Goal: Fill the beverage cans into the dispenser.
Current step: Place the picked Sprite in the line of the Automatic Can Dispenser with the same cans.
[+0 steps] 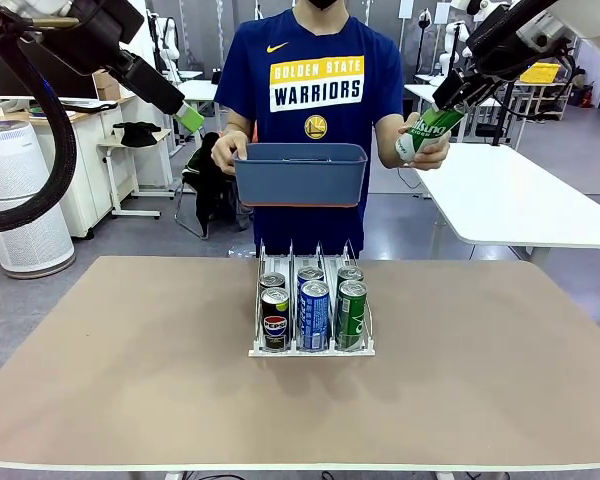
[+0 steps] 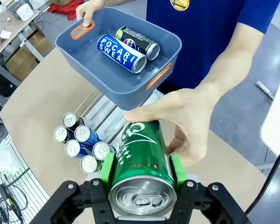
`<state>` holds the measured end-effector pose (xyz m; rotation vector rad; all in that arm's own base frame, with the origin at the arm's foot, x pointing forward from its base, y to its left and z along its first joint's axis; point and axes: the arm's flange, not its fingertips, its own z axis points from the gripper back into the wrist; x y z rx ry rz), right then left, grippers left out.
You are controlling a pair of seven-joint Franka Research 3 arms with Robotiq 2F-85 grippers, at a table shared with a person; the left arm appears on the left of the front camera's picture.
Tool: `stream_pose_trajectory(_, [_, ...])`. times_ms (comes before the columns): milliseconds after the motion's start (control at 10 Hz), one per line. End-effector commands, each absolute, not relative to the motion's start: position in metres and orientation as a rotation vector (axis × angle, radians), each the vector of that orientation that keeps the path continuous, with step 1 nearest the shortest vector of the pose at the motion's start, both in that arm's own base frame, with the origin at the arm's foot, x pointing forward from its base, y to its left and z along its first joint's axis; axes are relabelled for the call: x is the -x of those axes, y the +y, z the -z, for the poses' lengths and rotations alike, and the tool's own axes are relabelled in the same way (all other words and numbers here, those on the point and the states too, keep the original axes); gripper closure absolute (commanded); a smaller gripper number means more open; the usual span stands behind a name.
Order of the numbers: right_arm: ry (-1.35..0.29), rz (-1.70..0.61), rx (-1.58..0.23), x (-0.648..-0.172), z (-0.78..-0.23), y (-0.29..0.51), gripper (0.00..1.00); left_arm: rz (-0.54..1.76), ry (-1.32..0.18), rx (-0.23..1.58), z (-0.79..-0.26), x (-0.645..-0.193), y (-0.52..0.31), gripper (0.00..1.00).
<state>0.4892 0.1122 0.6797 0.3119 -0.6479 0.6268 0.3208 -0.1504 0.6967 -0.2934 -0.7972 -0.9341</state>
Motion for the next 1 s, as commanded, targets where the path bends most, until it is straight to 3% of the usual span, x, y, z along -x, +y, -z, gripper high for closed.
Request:
stream_pose_trajectory(0, [-0.650, -0.626, -0.306, -0.4896, -0.6795, 0.1116, 1.00, 0.925, -0.801, 0.294, -0.6963, -0.3215, -0.1495, 0.00])
stream_pose_trajectory(900, [-0.650, -0.626, -0.306, -0.4896, -0.6795, 0.1116, 1.00, 0.925, -0.801, 0.294, -0.6963, -0.3215, -0.1495, 0.00])
